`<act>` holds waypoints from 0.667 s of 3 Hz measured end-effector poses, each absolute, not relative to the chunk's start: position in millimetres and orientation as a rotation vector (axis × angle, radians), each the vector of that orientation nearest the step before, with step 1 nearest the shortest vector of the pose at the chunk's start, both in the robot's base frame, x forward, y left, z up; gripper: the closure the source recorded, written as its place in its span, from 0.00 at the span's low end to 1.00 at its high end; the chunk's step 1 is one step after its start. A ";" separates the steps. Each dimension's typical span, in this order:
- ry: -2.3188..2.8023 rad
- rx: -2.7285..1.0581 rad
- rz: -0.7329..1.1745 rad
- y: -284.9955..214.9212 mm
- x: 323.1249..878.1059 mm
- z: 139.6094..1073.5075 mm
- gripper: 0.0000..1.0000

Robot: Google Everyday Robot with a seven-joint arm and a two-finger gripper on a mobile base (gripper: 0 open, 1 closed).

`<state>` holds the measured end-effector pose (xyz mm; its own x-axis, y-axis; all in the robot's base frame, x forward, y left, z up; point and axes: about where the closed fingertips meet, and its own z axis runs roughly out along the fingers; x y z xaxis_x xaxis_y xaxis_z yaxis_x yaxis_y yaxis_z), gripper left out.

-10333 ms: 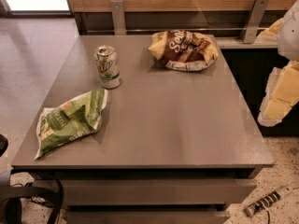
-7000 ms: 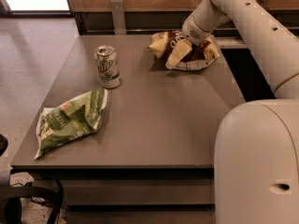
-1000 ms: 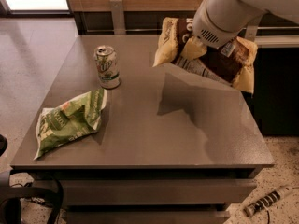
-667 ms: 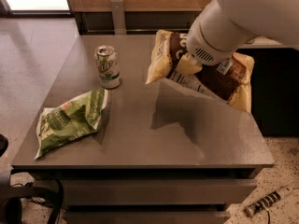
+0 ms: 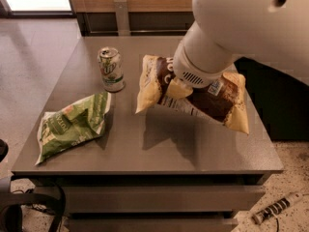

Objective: Move brown chip bag near green jalapeno chip bag

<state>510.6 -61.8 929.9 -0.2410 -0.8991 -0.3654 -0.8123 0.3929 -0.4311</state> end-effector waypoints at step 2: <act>2.071 -1.728 -0.126 -27.8 504.3 902.9 0.92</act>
Offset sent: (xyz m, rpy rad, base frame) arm -0.0043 0.0311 -0.0227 -0.0594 0.1097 0.1442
